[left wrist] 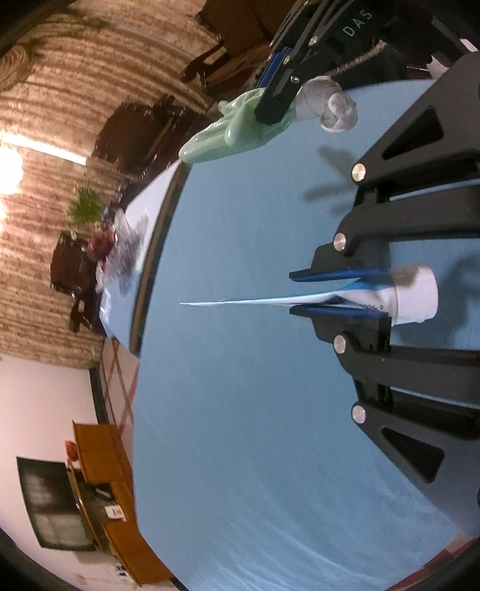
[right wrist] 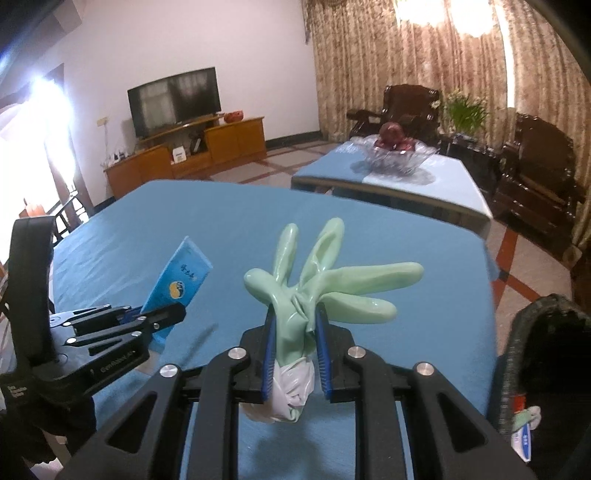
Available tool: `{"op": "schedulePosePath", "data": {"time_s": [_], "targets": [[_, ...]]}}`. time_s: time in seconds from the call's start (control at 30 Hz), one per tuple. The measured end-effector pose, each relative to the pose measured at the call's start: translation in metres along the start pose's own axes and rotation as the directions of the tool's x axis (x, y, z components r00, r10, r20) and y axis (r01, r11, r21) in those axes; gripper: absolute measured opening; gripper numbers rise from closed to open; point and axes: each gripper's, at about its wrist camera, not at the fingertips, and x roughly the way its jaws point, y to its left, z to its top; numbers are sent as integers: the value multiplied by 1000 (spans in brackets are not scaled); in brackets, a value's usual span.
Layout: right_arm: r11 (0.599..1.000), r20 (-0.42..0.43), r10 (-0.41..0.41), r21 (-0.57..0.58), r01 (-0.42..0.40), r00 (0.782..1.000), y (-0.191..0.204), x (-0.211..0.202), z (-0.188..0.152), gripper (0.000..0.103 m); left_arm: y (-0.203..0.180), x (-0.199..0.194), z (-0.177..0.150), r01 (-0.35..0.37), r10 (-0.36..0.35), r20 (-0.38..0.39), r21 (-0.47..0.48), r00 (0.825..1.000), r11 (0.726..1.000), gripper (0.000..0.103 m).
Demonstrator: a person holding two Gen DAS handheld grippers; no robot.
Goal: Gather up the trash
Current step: 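Carry the tube and glove over the bin and open both tools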
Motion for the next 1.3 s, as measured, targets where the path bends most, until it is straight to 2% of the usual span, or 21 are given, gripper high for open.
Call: {"op": "schedulePosePath", "data": {"time_s": [0.3, 0.7, 1.0, 1.3], "targets": [[998, 58, -48, 32, 46, 997, -36, -40, 7, 20, -64, -13, 10, 74, -76, 26, 69, 997, 995, 12], [981, 98, -164, 117, 152, 982, -106, -94, -8, 20, -153, -18, 15, 157, -166, 42, 168, 985, 973, 12], [954, 107, -262, 178, 241, 959, -158, -129, -22, 20, -228, -7, 7, 249, -259, 7, 239, 966, 938, 12], [915, 73, -350, 240, 324, 934, -220, -148, -43, 20, -296, 24, -2, 355, -358, -43, 288, 933, 890, 12]]}}
